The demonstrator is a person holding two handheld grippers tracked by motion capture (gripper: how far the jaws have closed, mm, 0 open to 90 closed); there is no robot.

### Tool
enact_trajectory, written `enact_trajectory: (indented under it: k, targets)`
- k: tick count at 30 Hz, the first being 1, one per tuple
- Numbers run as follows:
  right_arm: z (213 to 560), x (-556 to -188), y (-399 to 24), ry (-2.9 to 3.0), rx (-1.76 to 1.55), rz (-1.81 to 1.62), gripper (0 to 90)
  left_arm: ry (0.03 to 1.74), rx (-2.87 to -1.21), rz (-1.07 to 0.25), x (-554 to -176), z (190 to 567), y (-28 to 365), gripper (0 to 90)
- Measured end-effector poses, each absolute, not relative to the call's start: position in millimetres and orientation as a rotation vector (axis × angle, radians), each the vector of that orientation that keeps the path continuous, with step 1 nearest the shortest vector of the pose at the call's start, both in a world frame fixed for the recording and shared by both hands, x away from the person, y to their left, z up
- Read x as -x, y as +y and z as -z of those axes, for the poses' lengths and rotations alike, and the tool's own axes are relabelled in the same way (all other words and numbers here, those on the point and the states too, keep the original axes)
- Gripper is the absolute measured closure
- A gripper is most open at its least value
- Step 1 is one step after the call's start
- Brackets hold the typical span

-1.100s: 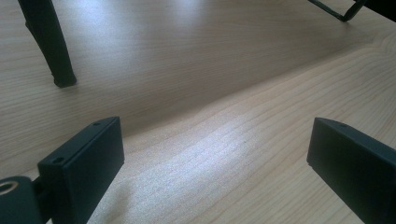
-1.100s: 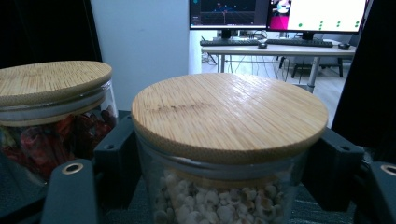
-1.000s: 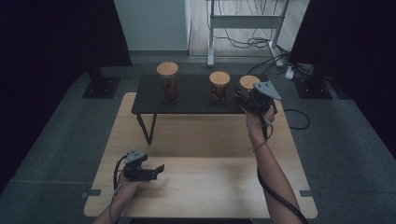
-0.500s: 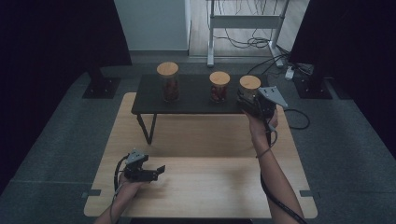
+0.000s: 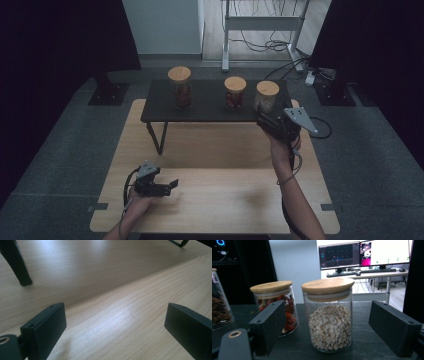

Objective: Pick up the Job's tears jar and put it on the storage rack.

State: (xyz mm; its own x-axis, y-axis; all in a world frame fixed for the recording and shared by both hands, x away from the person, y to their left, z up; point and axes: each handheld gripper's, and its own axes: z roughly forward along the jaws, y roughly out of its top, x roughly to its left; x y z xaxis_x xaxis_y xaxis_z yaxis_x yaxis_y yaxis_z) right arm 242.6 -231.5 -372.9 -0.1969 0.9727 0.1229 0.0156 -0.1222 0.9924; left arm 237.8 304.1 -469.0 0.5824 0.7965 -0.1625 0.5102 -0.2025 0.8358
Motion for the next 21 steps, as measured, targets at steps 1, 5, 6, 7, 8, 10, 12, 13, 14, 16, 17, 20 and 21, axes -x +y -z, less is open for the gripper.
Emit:
enact_trajectory:
  k: [1,5,6,7,8,10,12,13,14,16,17,20,21]
  targets:
    - [374,-240,-233,1.295,-1.207,-1.457,13.9,1.056,-1.87,-0.381,-238,469,304,3.4]
    - [379,-231,-235,1.286,-1.212,-1.487,13.9,1.057,-1.869,-0.382,-237,469,304,3.4]
    - [381,-228,-235,1.286,-1.21,-1.492,13.8,1.057,-1.869,-0.382,-237,468,304,3.4]
    - [382,-225,-236,1.286,-1.206,-1.497,13.8,1.056,-1.869,-0.382,-237,468,304,3.4]
    - [385,-221,-236,1.285,-1.205,-1.504,13.7,1.057,-1.868,-0.381,-236,468,304,3.4]
    - [390,-215,-237,1.291,-1.202,-1.512,13.6,1.056,-1.869,-0.381,-236,468,303,3.4]
    - [397,-208,-237,1.292,-1.205,-1.521,13.4,1.055,-1.872,-0.383,-236,468,303,3.4]
    - [400,-205,-238,1.291,-1.209,-1.527,13.4,1.054,-1.873,-0.383,-236,468,303,3.4]
    - [403,-202,-238,1.291,-1.212,-1.53,13.3,1.055,-1.873,-0.382,-237,468,303,3.4]
    - [409,-198,-239,1.293,-1.218,-1.535,13.0,1.054,-1.874,-0.383,-237,469,303,3.4]
    - [411,-196,-239,1.292,-1.219,-1.535,12.9,1.054,-1.875,-0.383,-237,469,303,3.4]
    - [416,-191,-241,1.289,-1.228,-1.535,12.6,1.054,-1.874,-0.383,-236,469,302,3.4]
    - [417,-190,-242,1.287,-1.234,-1.536,12.5,1.054,-1.875,-0.382,-236,469,302,3.4]
